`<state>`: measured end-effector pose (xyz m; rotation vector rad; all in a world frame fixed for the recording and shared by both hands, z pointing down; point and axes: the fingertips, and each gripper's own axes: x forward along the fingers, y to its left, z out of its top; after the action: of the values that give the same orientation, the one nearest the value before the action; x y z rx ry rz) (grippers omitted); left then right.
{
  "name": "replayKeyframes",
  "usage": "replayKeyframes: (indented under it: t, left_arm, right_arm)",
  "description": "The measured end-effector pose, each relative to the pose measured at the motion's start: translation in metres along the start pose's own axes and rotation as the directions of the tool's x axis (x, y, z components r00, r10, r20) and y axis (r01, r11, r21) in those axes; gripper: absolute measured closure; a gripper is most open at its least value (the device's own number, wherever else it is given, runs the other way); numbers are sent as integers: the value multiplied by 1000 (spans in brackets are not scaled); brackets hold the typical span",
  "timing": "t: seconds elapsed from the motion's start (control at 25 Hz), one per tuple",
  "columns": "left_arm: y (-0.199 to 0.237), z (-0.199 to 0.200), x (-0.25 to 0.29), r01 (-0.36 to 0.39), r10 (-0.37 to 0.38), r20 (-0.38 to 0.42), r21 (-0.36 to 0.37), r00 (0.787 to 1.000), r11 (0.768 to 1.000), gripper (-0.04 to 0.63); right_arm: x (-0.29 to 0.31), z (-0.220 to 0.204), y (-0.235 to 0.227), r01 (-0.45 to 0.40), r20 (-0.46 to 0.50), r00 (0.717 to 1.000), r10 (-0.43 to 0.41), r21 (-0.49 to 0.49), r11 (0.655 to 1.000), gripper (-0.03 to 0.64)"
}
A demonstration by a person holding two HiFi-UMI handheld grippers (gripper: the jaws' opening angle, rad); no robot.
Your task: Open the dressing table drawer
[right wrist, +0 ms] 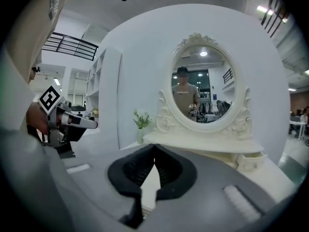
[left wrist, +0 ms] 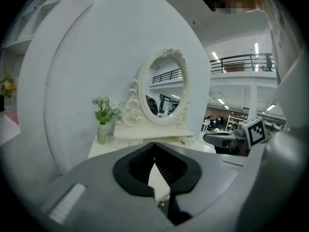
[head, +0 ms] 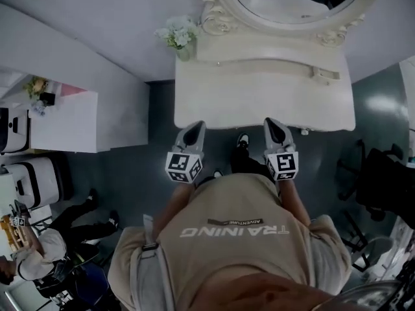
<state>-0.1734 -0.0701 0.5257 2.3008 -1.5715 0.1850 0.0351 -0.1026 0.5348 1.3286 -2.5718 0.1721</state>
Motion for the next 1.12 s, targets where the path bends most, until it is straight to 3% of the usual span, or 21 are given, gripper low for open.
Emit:
replayKeyframes:
  t: [0.24,0.4,0.52,0.8,1.0,1.12]
  left_arm:
    - [8,33,63,-83,83,10,27,997,996,588]
    - [3,46,102,-75,75,-1,77,997,994,588]
    - [8,34,128,-73,80,-52,117,995,990,588]
    - [37,10,195,-168,171,-35,67,985,983,588]
    - [67,-22,235,-208,214,-108,63,971,976,588]
    - [86,-39,254,-247,254,-137,64,958,967,588]
  right_arm:
    - [61,7,-45,-124,-1,992,124,-57,991,614]
    - [92,14,-59,-173,19,984,174,-64,983,613]
    - [109,19,-58,-201,40,979,202,-30,979,613]
    - [138,23,-55,-272,35,960,277,-104,957,614]
    - [149,33,-67,-304,76,950,304,-2,953,614]
    - [155,30,-82,-289,66,955,288,-1,957,614]
